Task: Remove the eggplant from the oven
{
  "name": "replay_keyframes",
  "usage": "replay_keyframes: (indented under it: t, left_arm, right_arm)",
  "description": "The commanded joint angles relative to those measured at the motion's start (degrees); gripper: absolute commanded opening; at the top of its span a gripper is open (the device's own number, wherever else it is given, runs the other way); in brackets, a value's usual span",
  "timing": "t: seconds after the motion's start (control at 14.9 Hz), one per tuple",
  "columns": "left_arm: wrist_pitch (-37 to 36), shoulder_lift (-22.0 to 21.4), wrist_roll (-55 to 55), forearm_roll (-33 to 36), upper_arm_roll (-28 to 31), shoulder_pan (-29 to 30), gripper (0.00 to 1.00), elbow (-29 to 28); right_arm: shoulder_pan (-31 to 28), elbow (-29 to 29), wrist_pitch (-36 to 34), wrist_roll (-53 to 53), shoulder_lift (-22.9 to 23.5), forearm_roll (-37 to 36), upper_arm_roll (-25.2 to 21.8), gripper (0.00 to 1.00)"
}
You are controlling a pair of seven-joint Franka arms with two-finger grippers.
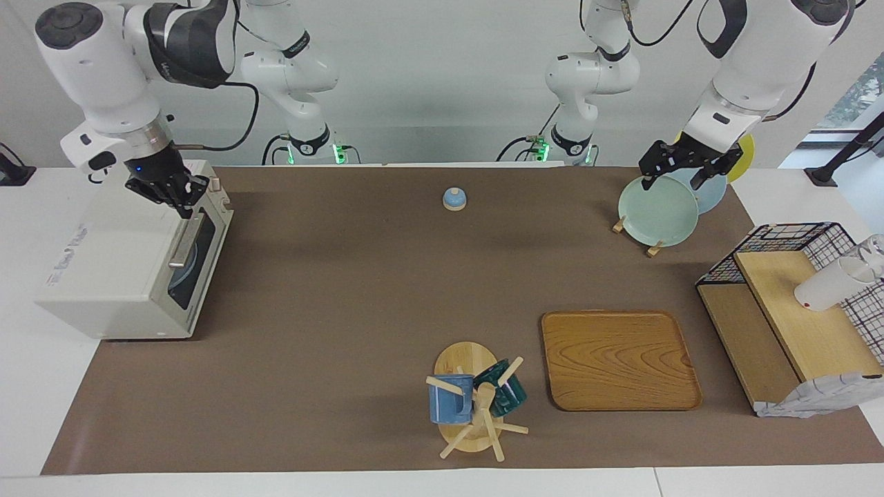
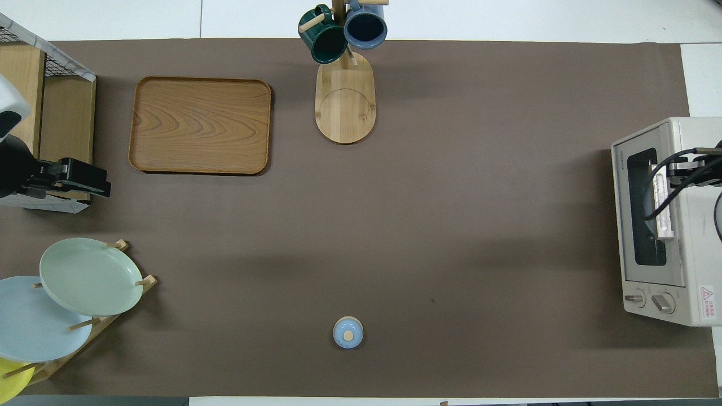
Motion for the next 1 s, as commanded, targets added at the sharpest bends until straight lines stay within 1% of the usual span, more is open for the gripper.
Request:
replay_keyframes:
  t: [0.0,0.13,0.4,0.54,0.8,0.94]
  left_arm:
    - [-1.4,0.4,0.2,-0.5,0.0,0.4,1.0,1.2]
    - [-1.4,0.4,0.2,-0.5,0.0,0.4,1.0,1.2]
    - [-1.4,0.4,0.2,-0.5,0.0,0.4,1.0,1.2]
    - [-1.4,0.4,0.2,-0.5,0.0,0.4,1.0,1.2]
    - [-1.4,0.4,0.2,-0.5,0.0,0.4,1.0,1.2]
    - [-1.4,0.4,0.2,-0.5,0.0,0.4,1.0,1.2]
  right_arm:
    - [-0.4,-4.5,2.4,1.5,-0.7,-1.3,0.3,0.0]
    - [-0.5,-7.4,5.0,0.7,-0.8,-1.3,0.3,0.0]
    - [-3.4,-9.3,7.9,-8.9,-0.7,-1.3,0.2,0.0]
    - [-4.6,-11.4,9.7,-9.4,-0.8,-1.4,0.2,0.0]
    - [-4.1,-12.3,10.3,-10.0,-0.8,-1.4,0.3,0.0]
    - [-3.6,-14.6,13.7,-9.8,-0.7,-1.2,0.3,0.0]
